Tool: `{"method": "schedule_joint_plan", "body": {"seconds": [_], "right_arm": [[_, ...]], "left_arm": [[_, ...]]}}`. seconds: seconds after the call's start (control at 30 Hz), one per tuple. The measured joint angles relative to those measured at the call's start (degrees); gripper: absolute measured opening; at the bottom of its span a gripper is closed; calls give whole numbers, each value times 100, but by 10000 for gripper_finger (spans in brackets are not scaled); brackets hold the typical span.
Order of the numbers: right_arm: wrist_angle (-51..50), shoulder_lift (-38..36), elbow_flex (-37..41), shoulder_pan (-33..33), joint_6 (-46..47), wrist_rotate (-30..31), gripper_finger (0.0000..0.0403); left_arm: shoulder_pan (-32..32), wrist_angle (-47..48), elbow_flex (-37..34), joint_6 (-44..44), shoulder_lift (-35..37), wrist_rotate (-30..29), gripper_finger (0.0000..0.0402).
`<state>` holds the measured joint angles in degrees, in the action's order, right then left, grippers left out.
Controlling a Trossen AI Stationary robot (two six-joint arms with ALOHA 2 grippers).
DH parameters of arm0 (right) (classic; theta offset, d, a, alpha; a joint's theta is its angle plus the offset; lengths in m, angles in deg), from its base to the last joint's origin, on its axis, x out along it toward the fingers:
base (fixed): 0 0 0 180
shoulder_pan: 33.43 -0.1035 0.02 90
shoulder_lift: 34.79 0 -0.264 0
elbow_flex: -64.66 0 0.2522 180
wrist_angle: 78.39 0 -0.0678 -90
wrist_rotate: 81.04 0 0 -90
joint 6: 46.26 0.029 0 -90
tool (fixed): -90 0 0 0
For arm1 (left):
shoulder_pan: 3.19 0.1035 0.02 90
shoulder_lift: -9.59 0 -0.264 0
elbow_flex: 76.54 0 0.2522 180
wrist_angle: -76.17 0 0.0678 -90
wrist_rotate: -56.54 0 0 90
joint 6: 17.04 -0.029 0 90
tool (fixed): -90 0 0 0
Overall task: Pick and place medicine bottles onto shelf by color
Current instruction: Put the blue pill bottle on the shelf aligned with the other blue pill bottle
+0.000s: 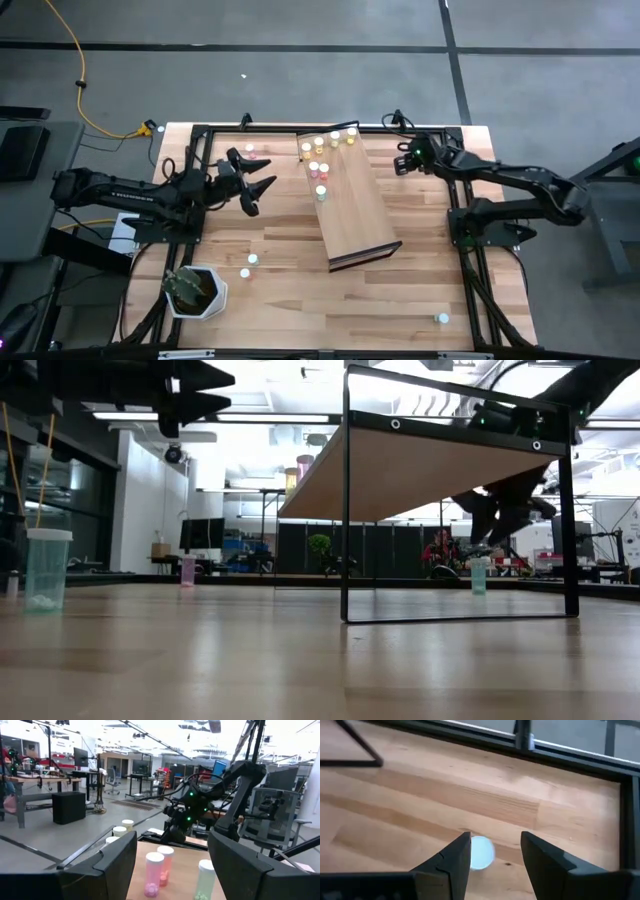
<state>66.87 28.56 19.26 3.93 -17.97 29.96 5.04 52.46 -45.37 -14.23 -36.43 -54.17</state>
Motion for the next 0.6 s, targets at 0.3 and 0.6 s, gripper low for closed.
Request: {"method": "schedule_joint_plan", "body": {"seconds": [0.3,0.6], "right_arm": [[968,-4,540,127,74,-484,165],[1273,-4,719,129,174,-447,165]], "left_arm": [[0,13,0,0,-2,-2,234],[0,13,2,0,-2,-2,234]]}}
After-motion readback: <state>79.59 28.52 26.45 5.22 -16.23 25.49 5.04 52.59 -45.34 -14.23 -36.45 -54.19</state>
